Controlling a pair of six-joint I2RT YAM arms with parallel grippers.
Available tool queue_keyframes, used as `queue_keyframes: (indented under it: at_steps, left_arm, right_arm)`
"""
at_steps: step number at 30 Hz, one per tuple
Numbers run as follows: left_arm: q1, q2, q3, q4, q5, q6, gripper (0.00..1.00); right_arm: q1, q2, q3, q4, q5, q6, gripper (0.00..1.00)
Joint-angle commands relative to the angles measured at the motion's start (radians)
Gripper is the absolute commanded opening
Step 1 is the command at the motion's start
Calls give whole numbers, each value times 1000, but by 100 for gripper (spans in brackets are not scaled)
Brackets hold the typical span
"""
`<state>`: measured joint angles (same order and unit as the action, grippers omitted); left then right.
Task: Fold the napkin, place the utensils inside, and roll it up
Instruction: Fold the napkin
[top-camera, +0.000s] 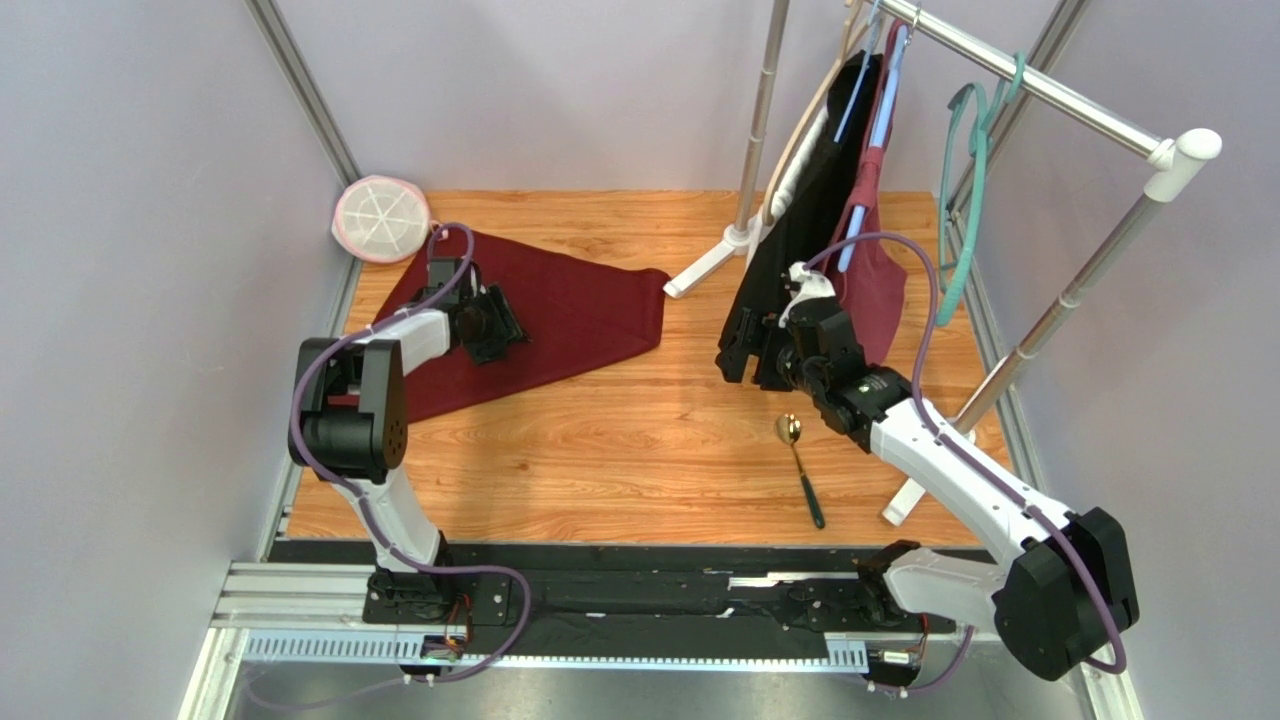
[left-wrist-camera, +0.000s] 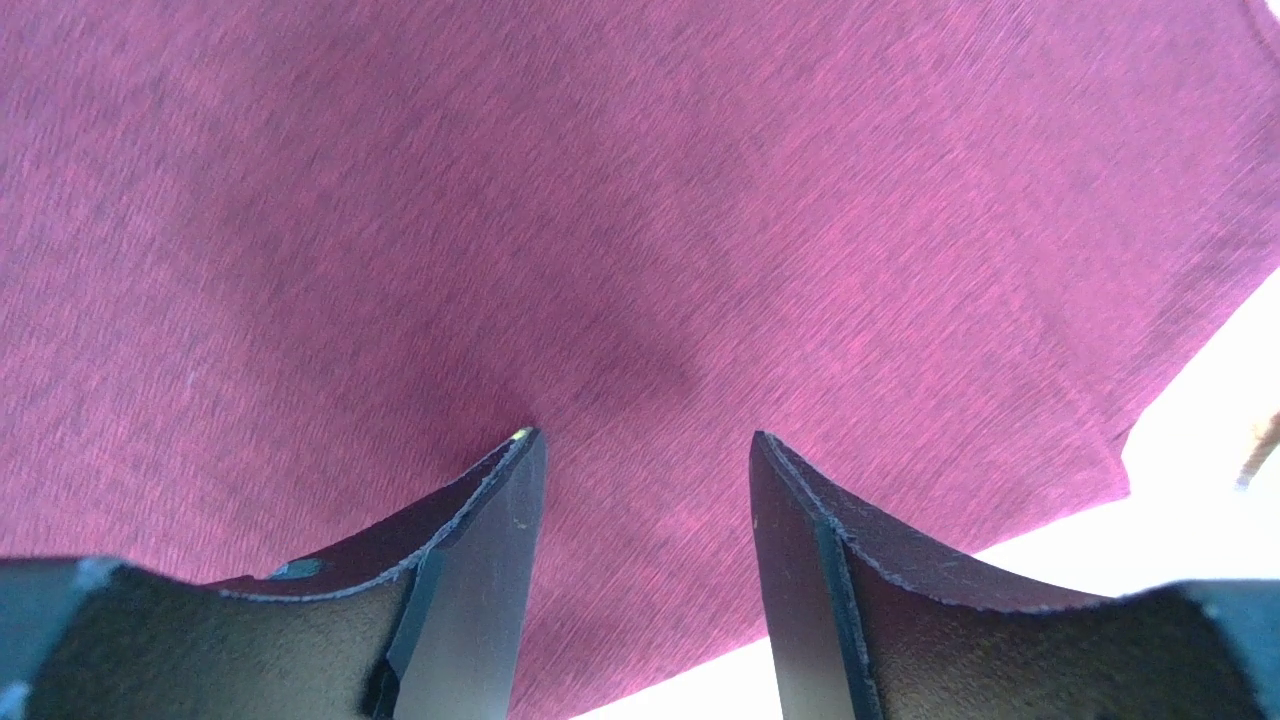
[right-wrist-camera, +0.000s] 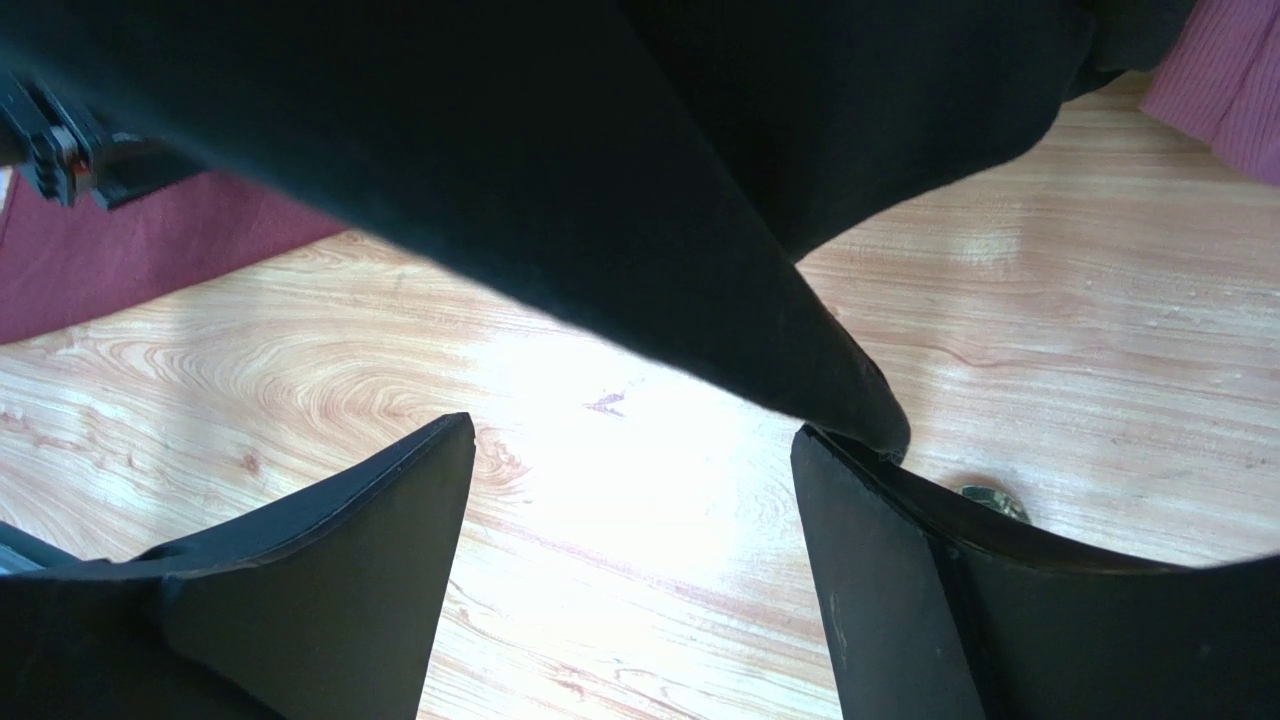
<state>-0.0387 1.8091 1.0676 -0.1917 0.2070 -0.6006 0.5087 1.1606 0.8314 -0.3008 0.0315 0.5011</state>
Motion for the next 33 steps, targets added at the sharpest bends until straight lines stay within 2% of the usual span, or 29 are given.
queue_keyframes:
  at_steps: [1, 13, 19, 24, 33]
  left_arm:
    - [3, -63, -70, 44, -49, -16, 62]
    - [20, -220, -253, 81, -87, -11, 62]
    - [13, -235, -278, 92, -40, 30, 62]
    - [-64, -255, -271, 60, -99, 56, 62]
    - [-144, -286, -271, 31, -116, 61, 62]
  right_arm:
    - [7, -36, -11, 15, 24, 10, 82]
    - [96, -73, -67, 25, 77, 33, 81]
    - [171, -70, -66, 20, 133, 40, 81]
    - [194, -70, -58, 26, 154, 51, 81]
    - [198, -127, -69, 8, 194, 56, 81]
